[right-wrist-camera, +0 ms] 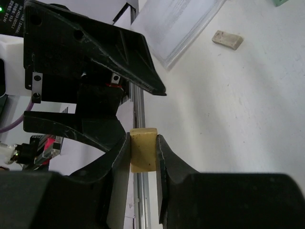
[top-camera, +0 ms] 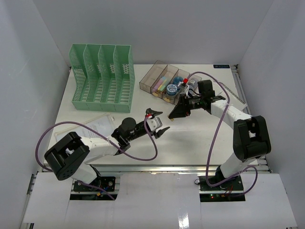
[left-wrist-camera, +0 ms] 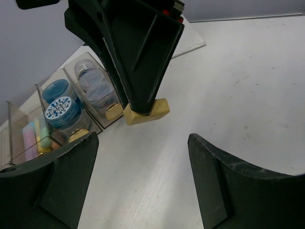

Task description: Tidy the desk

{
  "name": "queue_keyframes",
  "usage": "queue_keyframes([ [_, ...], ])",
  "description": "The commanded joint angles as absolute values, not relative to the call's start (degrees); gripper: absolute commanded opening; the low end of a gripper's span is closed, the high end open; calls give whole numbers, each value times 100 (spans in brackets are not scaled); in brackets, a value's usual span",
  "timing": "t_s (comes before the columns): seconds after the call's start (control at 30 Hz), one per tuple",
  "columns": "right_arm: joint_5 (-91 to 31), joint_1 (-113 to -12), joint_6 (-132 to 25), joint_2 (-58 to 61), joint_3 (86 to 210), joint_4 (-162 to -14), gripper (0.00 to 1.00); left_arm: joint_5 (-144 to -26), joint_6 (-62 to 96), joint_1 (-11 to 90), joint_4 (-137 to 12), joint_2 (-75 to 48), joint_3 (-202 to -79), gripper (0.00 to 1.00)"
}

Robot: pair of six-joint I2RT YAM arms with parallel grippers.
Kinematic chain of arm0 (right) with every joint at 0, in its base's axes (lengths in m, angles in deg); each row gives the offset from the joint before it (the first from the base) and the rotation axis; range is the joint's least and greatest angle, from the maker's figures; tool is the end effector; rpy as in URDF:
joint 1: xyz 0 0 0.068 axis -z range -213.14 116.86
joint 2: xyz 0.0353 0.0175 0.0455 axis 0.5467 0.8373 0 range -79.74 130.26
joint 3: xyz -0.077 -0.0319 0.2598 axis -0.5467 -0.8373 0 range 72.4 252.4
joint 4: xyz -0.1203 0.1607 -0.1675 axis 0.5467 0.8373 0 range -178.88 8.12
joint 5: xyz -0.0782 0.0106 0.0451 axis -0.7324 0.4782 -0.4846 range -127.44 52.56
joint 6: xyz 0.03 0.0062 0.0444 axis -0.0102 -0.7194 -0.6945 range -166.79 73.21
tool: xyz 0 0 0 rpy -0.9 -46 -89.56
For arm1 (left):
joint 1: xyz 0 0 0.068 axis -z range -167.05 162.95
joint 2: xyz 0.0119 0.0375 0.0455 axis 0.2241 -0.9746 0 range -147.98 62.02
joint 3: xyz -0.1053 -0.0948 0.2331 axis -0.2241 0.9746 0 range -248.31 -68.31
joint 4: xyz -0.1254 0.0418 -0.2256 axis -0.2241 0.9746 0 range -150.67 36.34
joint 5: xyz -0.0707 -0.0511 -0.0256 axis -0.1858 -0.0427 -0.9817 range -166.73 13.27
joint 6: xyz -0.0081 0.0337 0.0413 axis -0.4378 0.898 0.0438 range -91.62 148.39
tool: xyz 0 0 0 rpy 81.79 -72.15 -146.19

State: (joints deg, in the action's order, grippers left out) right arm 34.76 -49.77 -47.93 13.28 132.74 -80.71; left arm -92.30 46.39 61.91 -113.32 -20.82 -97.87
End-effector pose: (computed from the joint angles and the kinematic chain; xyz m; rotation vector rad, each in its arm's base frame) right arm 0.3129 0.1289 0.2398 -0.9311 1.8932 1.5832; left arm 0.1831 -0.2250 0.2137 1.0652 1.2172 -0.6344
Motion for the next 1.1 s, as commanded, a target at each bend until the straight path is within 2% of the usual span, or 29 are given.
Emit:
queue_keyframes([
  [0.0, 3905, -4968, -6056, 1066, 12926, -9481, 9, -8705, 4914, 6308, -11857, -2304, -10135, 86],
  [0.33, 3841, -5002, -7656, 1017, 12441, -11556, 10, -8526, 4922, 6492, -12017, -2581, -10308, 85],
  [0.5, 3795, -5019, -8169, 1048, 12281, -12112, 12, -8379, 4911, 6564, -12008, -2636, -10368, 81],
  [0.87, 3779, -5019, -8866, 1114, 12084, -12920, 16, -8258, 4855, 6630, -11862, -2675, -10531, 62],
  [1.0, 3763, -5027, -8915, 1156, 12065, -13001, 20, -8227, 4851, 6647, -11860, -2650, -10547, 57],
  [1.07, 3747, -5028, -8915, 1175, 12065, -13001, 23, -8247, 4860, 6645, -11791, -2617, -10572, 51],
])
